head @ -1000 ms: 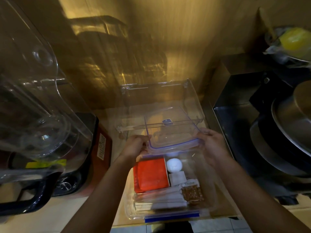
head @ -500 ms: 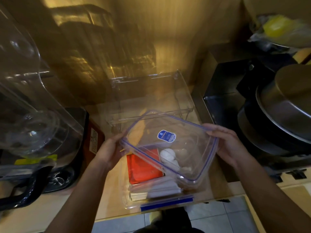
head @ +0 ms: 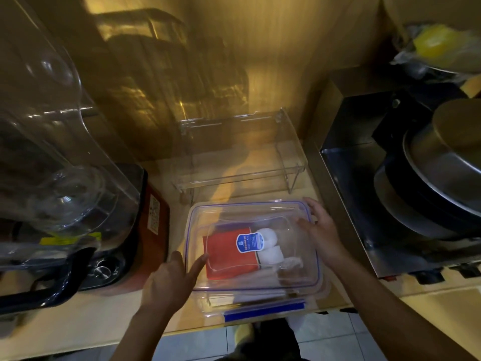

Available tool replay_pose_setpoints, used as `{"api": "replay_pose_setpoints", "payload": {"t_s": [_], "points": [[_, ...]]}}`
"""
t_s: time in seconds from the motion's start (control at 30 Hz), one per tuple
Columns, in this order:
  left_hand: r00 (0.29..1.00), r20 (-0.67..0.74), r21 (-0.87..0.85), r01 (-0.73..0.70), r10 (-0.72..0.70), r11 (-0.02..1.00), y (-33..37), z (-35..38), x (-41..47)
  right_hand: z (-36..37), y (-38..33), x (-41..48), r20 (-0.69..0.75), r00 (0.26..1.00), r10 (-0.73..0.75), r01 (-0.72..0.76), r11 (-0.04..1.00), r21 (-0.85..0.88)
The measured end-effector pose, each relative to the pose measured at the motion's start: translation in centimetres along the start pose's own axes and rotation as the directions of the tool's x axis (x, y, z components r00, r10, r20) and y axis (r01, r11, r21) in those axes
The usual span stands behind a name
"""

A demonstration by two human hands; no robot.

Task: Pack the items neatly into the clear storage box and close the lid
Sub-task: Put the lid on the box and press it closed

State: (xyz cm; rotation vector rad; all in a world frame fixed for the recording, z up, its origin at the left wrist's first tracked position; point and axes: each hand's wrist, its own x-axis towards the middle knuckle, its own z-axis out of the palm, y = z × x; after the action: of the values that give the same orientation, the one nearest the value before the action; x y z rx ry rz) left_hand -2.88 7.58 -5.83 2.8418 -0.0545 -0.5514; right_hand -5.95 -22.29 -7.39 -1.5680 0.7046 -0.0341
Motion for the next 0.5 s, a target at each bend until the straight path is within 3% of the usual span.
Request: {"api": "replay_pose_setpoints", "payload": {"t_s": [0.1,0.2,0.3,0.4,0.5], "points": [[0.996,0.085,0.036,-0.015,0.012,0.999,-0.9,0.5,0.2,0.5,0.1,0.7,0.008,1.0,0.014,-0.014,0.998,-0.068],[0.999,0.04,0.026,-0.017,0.016,1.0,-1.2,1.2,-0.1,0.4,0.1,0.8,-0.039,0.999,0.011,-0.019,0.978,-0.207],[0.999,-0.025,-0.228,-0.033,0.028,0.973,-1.0,1.8,-0.7,-0.1,0.5,0.1,-0.017,0.999,0.041,-0.044,0.967,-0.252],[0.997,0.028,-0.686,-0.03,0.067,0.727,0.1,2.1,-1.8,-0.7,1.5,-1.3,0.098,0.994,0.055,-0.029,0.97,-0.243],[0.998,0.046,-0.856,0.022,0.033,0.517,1.4,3.1,-2.8,-0.8,2.4,-2.1,0.151,0.986,0.077,-0.041,0.973,-0.228]]}}
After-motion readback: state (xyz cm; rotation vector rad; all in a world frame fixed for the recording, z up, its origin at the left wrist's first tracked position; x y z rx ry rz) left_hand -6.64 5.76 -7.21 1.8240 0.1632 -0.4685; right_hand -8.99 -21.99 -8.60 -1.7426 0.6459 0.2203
